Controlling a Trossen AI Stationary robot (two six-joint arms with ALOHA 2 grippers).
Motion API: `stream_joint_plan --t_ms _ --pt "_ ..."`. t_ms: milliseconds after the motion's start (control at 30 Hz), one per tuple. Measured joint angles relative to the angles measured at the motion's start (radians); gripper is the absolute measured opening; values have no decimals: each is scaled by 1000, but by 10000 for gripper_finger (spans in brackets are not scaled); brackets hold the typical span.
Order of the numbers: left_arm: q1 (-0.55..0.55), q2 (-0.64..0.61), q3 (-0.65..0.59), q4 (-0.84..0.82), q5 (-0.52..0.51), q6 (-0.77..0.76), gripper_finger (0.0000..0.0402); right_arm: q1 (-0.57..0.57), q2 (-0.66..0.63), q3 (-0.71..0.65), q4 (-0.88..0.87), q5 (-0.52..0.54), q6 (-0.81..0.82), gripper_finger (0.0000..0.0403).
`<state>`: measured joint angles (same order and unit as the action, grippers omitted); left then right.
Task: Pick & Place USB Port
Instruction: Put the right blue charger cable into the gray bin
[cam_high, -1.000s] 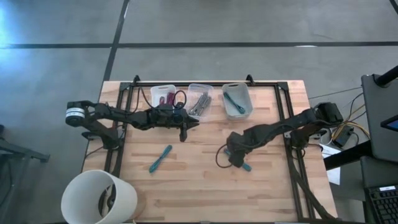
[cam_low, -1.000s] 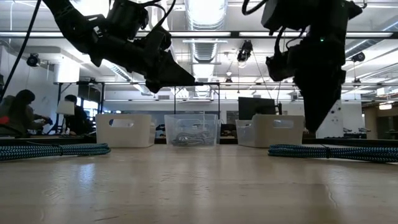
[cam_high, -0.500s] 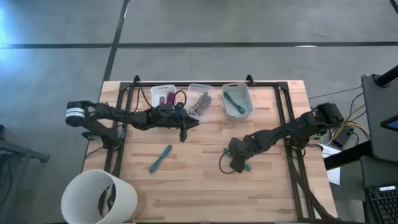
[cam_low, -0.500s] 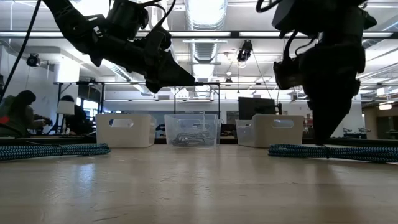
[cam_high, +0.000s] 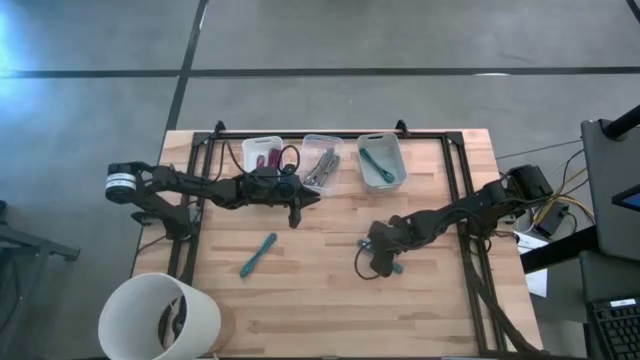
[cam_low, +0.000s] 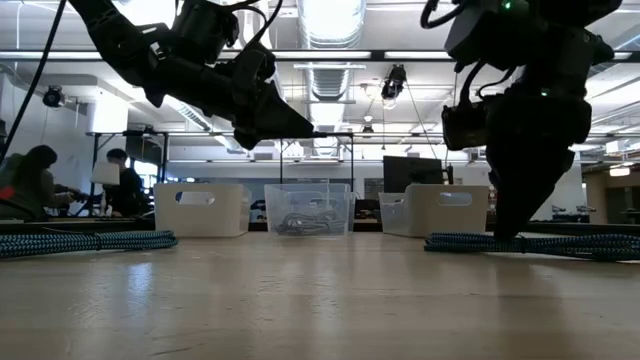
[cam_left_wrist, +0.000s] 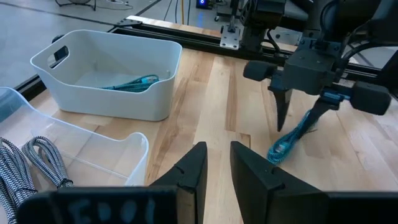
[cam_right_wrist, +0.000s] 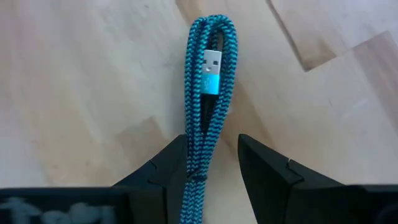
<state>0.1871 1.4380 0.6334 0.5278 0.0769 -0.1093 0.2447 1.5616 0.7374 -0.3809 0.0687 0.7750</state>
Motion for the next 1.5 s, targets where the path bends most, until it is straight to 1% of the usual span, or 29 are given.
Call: stream_joint_plan --t_ms 133,233,367,500,600,667,800,967,1100,1167,1233,1400,1500 --pt "0 0 0 0 0 0 74 0 0 -14 -1 17 -23 135" --pt "0 0 0 0 0 0 74 0 0 -23 0 37 -20 125" --pt "0 0 0 0 0 0 74 0 0 -25 0 40 -20 100" --pt "0 0 0 0 0 0 74 -1 0 -25 -1 43 -19 65" --pt "0 0 0 0 0 0 74 -7 0 -19 3 40 26 42" --pt "0 0 0 0 0 0 74 -14 -2 -6 1 39 39 32" --pt "0 0 0 0 0 -2 74 -42 -8 34 -10 50 -23 27" --pt "-5 0 0 -3 0 -27 74 -115 -49 105 -77 128 -127 27" --pt "-26 0 0 -17 0 -20 74 -180 -113 170 -166 267 -207 30" --pt "-36 0 0 -33 0 -20 74 -214 -151 195 -174 341 -245 35" --pt "-41 0 0 -44 0 -19 73 -249 -186 219 -174 390 -289 37" --pt "-41 0 0 -51 0 -19 73 -356 -258 262 -165 429 -379 39" --pt "-41 0 0 -51 0 -19 74 -433 -280 269 -162 432 -390 39"
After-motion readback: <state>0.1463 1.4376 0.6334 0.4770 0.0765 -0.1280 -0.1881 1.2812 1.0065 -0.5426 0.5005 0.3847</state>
